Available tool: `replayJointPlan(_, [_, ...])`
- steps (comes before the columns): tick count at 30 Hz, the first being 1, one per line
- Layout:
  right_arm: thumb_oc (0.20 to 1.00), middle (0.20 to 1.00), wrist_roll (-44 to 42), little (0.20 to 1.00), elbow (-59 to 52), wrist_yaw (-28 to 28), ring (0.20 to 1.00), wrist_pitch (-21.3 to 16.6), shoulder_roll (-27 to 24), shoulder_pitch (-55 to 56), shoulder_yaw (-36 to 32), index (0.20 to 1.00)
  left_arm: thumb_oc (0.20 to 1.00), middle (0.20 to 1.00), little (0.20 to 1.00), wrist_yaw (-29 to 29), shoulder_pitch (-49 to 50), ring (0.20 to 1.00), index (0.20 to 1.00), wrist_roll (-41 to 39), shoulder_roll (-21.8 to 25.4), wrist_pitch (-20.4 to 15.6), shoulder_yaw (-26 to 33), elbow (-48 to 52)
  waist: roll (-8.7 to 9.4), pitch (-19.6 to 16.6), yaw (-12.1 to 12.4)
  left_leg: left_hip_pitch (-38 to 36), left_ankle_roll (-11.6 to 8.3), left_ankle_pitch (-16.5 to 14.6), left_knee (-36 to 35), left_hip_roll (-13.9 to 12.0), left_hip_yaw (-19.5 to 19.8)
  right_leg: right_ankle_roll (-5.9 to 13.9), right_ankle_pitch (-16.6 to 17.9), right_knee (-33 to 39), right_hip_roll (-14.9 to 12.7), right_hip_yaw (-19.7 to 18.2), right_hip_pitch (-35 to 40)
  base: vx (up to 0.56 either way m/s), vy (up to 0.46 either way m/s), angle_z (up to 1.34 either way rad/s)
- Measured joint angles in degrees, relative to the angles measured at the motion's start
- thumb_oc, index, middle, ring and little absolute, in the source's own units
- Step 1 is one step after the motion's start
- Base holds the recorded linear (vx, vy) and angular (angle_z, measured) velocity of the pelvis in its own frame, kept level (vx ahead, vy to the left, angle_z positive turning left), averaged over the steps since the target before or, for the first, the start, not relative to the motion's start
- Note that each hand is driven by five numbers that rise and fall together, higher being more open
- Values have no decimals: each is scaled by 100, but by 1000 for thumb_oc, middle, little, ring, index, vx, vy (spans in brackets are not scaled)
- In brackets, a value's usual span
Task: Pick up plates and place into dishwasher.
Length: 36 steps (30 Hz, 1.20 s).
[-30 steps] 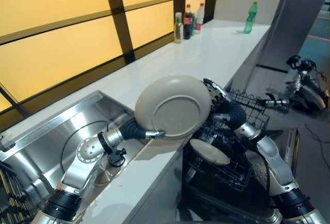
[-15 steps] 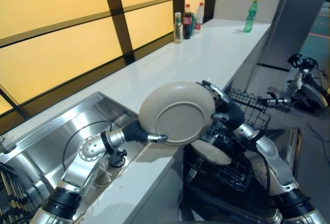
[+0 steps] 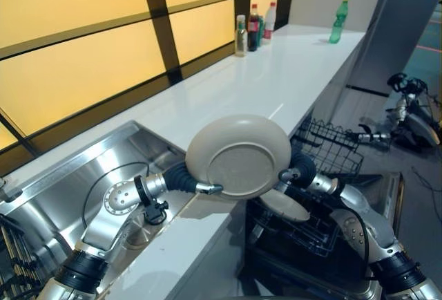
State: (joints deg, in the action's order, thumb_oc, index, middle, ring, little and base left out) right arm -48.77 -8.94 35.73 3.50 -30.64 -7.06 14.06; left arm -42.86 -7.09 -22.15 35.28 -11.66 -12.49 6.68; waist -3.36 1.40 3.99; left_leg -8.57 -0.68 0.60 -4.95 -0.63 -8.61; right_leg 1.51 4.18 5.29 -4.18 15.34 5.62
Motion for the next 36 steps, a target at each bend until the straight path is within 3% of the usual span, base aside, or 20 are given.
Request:
replayJointPlan(1, [724,724,-21,724,0,-14,724,-29,6,0,20,724,200,200,200,0,0,200,200,-10,-1,0,0,-24,3,-1,3,-5,0,0,0,0,-2,0,0,2,1,-2,3,0,0,0])
replayJointPlan(2, [300,300,-23,300,0,-47,300,-61,22,-1,32,300,200,200,200,0,0,200,200,-21,-5,0,-1,-37,7,-4,6,-7,0,0,0,0,-3,0,0,7,1,-4,3,0,0,0])
replayJointPlan(3, [200,200,-24,200,1,-103,200,-89,52,-1,36,200,200,200,200,0,0,200,200,-65,-17,7,-5,-39,10,-5,9,-9,0,0,0,0,-4,0,0,11,2,-6,4,0,0,0])
replayJointPlan(10, [200,200,-33,200,1,-401,200,-329,278,-16,123,200,200,200,200,18,0,200,200,-267,-62,83,-15,-222,13,-6,11,-38,1,-1,0,-1,-37,5,-2,19,4,-54,11,-8,5,-2])
replayJointPlan(27, [200,200,44,200,1,-812,200,-355,284,-15,169,200,200,200,200,164,81,200,200,-362,-286,244,-52,-344,5,-10,15,-95,7,-4,0,30,-51,12,12,-14,-3,-138,29,26,76,-2])
replayJointPlan(28, [200,200,59,200,2,-837,200,-355,289,-14,175,200,464,464,464,196,97,464,464,-362,-295,244,-54,-347,5,-10,14,-103,8,-5,0,36,-52,15,14,-17,-6,-146,31,52,153,-5])
replayJointPlan(29, [200,200,93,200,3,-882,200,-358,287,-15,186,200,928,928,928,242,105,928,928,-359,-316,249,-55,-376,1,-8,21,-123,10,-6,-1,39,-44,18,17,-21,-10,-153,46,49,176,-3])
replayJointPlan(30, [200,200,99,200,3,-898,200,-360,288,-15,212,200,1000,1000,1000,317,108,1000,1000,-348,-337,266,-59,-419,-1,-5,21,-156,16,-10,-1,46,-42,21,17,-22,-16,-157,75,46,187,-2])
replayJointPlan(36, [200,200,214,200,0,-1164,200,-359,376,-17,262,200,1000,1000,1000,1121,107,1000,1000,-339,-590,401,-55,-586,-25,171,0,-188,115,-7,15,122,15,114,-265,-718,-182,-163,-177,26,177,3])
